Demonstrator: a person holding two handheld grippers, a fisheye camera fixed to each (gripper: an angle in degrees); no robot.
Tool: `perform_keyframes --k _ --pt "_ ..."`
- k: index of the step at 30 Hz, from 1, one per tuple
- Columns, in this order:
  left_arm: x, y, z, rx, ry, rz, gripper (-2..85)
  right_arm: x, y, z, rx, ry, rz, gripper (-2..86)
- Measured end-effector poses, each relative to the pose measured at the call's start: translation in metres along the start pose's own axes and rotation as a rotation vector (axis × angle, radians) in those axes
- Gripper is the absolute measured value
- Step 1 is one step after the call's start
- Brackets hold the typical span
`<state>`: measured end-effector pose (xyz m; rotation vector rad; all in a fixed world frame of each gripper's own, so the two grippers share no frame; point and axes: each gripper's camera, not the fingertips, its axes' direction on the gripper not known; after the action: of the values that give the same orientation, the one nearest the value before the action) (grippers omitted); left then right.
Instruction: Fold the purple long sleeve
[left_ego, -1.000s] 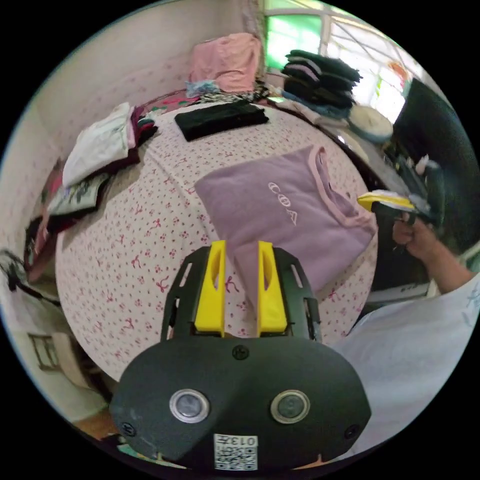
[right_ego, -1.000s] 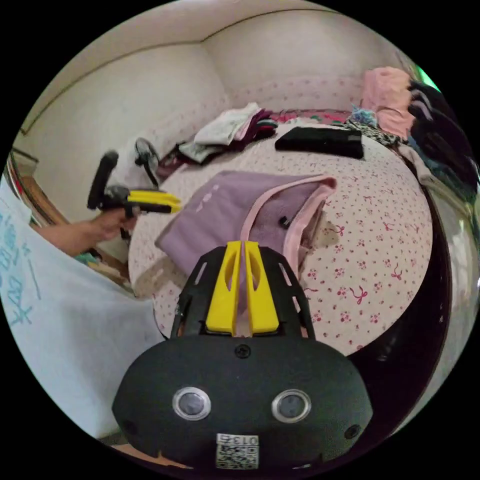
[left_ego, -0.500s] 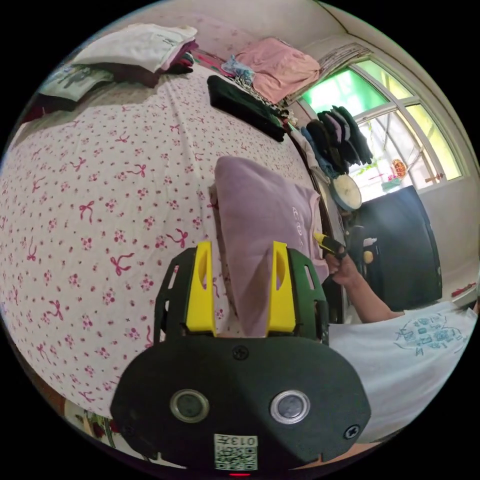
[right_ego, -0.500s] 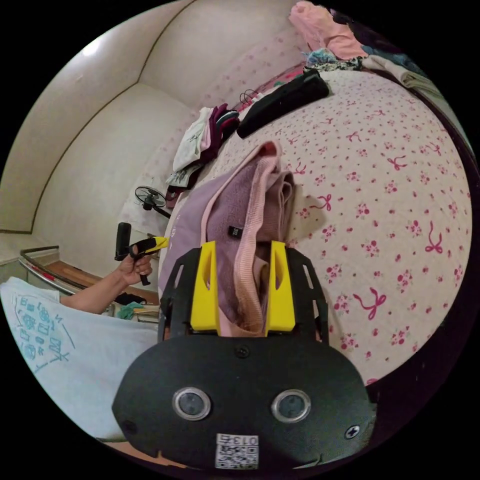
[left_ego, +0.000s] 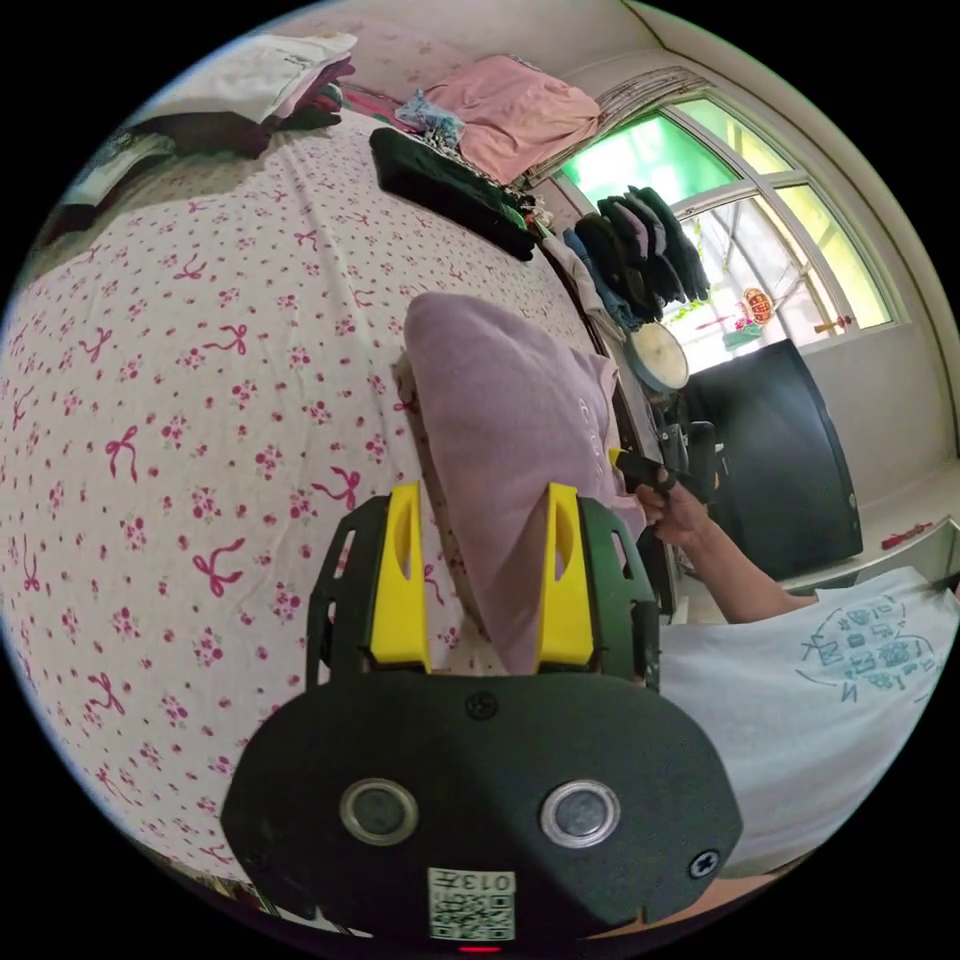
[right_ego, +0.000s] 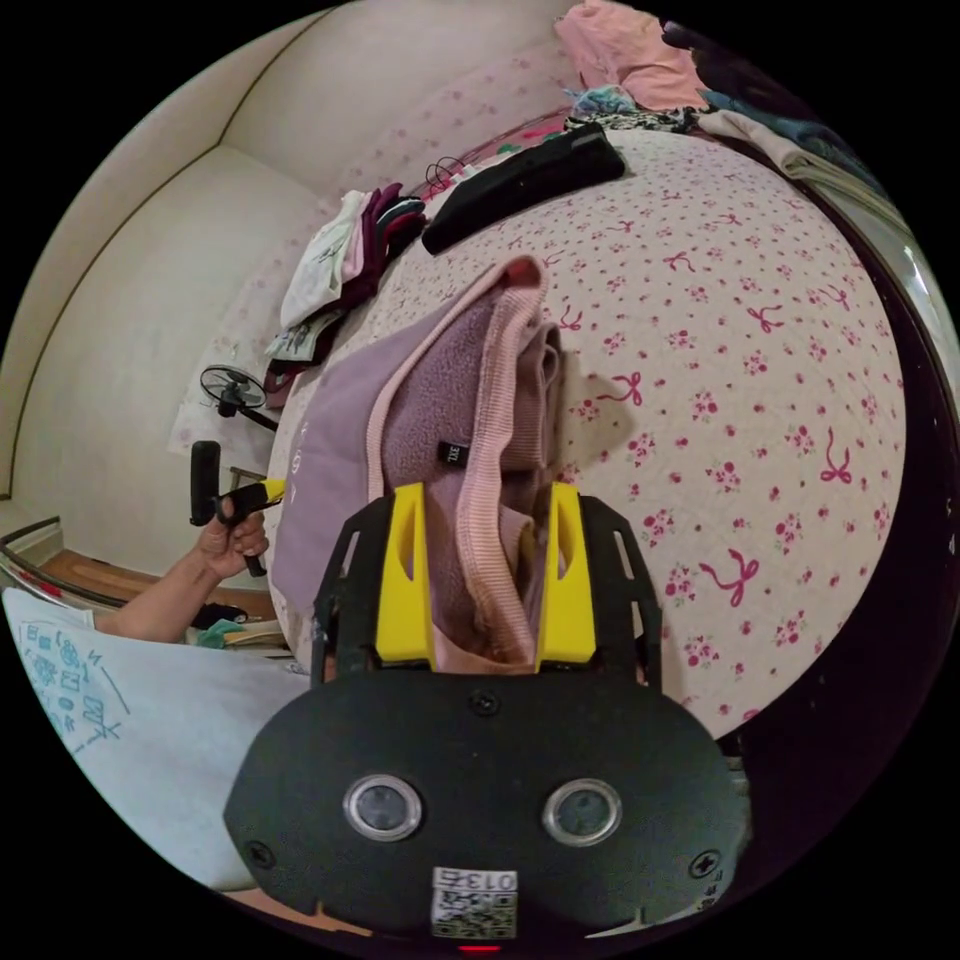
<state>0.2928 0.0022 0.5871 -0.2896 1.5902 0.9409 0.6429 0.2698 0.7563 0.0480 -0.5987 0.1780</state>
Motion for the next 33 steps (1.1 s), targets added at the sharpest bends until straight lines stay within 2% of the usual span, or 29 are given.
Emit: perform_keyframes --k 5,9,15,22,27,33 --pt "-0.015 -0.014 0.009 -0.027 0.093 -0.004 17.3 0.008 -0.015 0.002 -0.019 -0.068 0.015 14.6" --pt "-0.011 -0.019 0.008 -0.022 0.052 0.023 17.4 0.003 -0.026 -0.001 -0.018 -0.041 -0.036 13.7" --pt "-0.039 -0.031 0.017 -0.045 0.150 -0.050 17.4 0.015 -0.046 0.004 -0.015 -0.042 0.003 13.1" --pt "-0.018 -0.037 0.007 -0.007 0.103 0.006 13.7 -0.002 -0.061 -0.002 0.003 -0.059 -0.048 7.4" --pt "0.019 -0.027 -0.016 0.057 0.081 0.108 13.2 -0.046 -0.051 -0.026 0.093 -0.008 -0.182 6.8" --pt "0.045 -0.043 -0.037 0.168 0.159 0.175 13.0 -0.069 -0.057 -0.067 0.246 -0.024 -0.173 6.6"
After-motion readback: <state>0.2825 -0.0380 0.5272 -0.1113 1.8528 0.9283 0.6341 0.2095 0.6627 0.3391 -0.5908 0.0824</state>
